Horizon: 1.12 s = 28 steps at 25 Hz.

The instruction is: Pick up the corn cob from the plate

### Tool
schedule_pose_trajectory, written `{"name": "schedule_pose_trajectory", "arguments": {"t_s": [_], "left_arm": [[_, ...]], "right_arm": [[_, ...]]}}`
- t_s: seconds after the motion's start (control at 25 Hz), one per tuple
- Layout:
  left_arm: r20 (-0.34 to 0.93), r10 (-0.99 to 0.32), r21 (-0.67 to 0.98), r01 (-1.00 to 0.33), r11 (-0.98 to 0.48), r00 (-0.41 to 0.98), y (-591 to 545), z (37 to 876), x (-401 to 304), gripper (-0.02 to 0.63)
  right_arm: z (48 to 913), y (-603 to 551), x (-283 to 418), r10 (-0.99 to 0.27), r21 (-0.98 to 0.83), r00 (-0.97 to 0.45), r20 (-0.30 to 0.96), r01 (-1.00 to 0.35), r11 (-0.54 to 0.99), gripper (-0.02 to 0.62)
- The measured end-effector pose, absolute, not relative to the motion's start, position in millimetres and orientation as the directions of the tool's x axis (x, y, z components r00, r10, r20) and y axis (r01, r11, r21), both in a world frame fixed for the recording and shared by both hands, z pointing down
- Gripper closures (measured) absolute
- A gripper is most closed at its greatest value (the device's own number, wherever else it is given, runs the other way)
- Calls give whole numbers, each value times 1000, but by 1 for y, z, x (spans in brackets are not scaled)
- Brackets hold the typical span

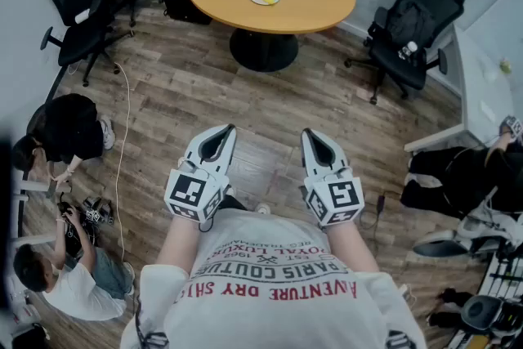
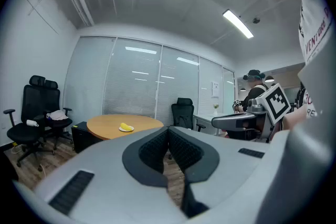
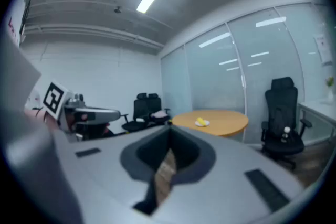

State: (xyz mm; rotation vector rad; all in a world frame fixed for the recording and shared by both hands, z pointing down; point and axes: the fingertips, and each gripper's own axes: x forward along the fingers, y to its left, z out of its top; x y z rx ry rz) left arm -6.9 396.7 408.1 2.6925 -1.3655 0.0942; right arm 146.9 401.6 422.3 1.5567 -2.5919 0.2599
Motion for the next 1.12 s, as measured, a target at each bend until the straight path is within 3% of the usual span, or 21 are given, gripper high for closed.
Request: {"name": "schedule_pose_trajectory", "arguments": {"t_s": [1.12], "left_arm": [[113,-799,90,-807,-584,591,358,424,-5,571]], "right_arm": [[432,357,149,-871,-131,-462,167,-886,445,566]]}}
